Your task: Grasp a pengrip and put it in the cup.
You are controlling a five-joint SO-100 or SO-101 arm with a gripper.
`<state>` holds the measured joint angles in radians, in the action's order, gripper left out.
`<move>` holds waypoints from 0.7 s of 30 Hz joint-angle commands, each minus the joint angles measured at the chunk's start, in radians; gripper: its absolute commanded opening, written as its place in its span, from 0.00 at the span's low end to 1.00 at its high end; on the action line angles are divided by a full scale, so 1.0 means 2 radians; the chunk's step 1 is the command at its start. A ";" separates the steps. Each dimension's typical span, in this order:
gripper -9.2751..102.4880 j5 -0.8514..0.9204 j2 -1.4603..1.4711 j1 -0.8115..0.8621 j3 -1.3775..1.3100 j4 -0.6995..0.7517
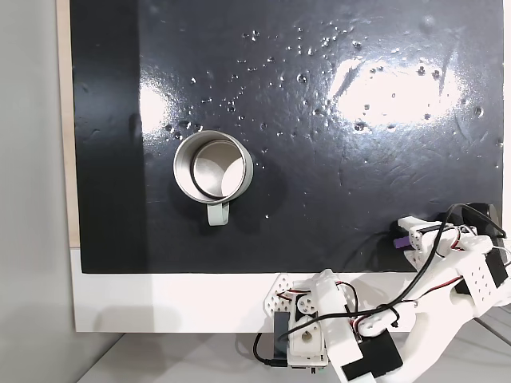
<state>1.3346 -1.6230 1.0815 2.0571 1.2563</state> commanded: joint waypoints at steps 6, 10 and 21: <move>0.22 0.031 -0.010 0.026 0.002 -0.010; 0.20 0.038 -0.010 0.034 -0.001 -0.018; 0.08 0.041 -0.007 0.038 -0.002 -0.024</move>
<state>1.4082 -1.6230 1.1536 2.0693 1.2210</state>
